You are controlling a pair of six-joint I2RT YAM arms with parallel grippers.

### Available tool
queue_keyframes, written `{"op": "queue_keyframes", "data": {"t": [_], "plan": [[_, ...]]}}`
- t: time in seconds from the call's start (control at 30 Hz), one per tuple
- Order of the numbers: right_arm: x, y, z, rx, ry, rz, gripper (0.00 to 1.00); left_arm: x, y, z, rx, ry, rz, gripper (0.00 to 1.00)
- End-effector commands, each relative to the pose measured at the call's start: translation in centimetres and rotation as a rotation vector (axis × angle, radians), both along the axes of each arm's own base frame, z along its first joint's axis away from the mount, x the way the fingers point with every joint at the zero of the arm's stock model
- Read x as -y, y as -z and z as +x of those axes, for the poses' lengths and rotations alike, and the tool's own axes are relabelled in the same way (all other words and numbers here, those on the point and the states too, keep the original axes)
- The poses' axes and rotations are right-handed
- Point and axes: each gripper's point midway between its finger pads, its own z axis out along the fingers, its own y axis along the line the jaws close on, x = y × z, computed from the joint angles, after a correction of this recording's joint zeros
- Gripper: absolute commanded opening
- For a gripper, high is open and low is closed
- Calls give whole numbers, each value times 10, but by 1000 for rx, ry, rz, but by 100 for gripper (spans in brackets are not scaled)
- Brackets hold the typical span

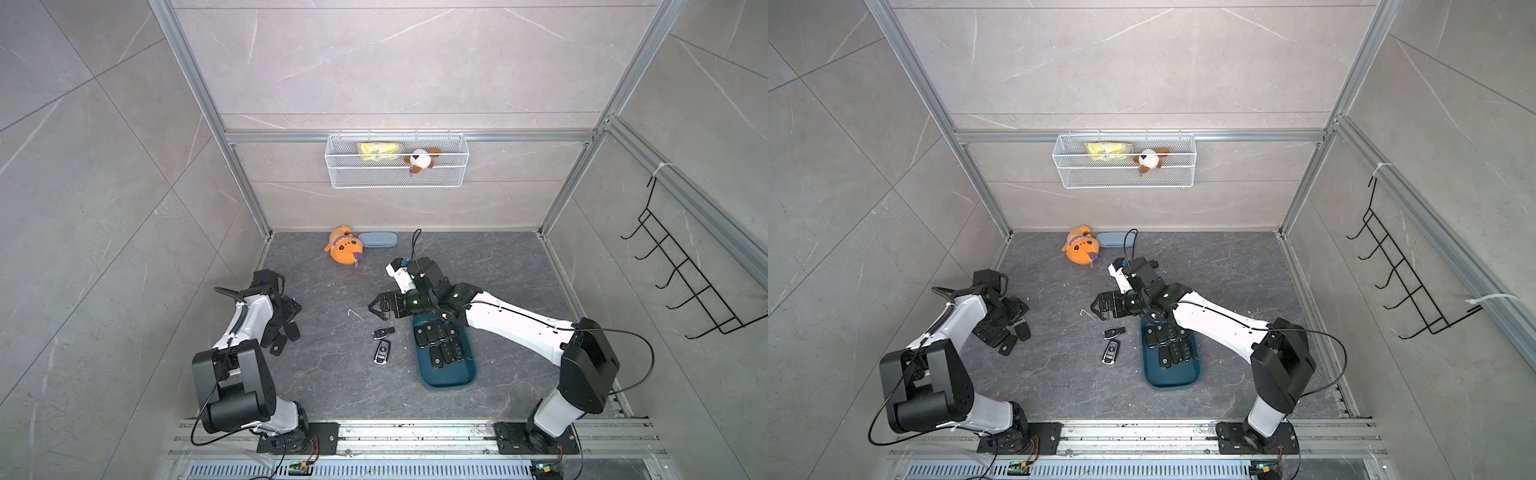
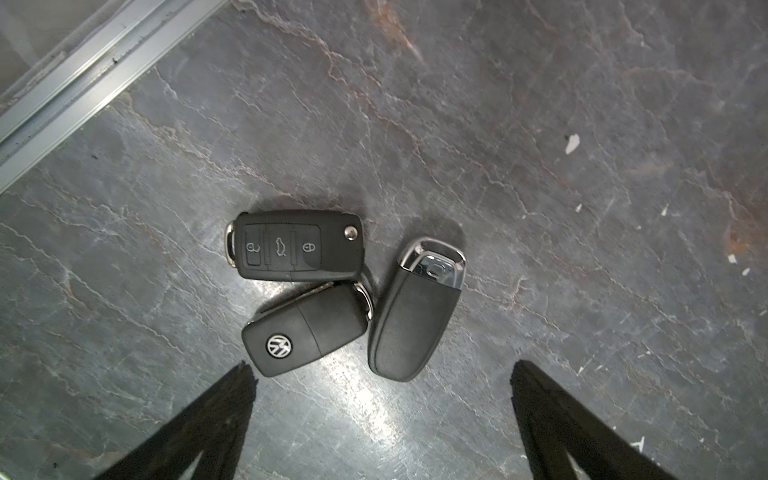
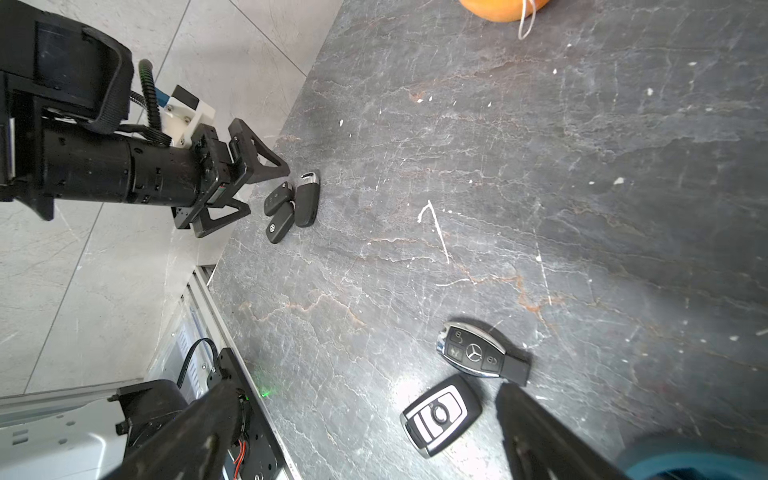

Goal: Place the car key into the storage box
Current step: Adjust the car key at the center of the board.

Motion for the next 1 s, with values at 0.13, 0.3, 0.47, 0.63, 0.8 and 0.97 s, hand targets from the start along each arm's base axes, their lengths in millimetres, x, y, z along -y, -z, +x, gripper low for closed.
{"op": "queue_keyframes", "data": {"t": [0.13, 0.3, 0.47, 0.63, 0.8, 0.97], "plan": [[1, 2, 0, -2, -24, -43, 99, -25, 12, 9, 2, -35, 12, 99], [2, 4, 1, -16, -18, -61, 99, -44, 16, 17, 9, -47, 27, 99], [1, 6, 2, -29, -10, -62, 99, -61, 20, 26, 35, -83, -11, 99], [1, 7, 1, -40, -2, -63, 99, -66, 29, 36, 32, -90, -47, 97], [1, 8, 2, -43, 13, -66, 99, -50, 41, 34, 45, -111, -134, 92], [0, 11, 1, -49, 17, -60, 100, -34, 52, 24, 28, -110, -200, 88]]}}
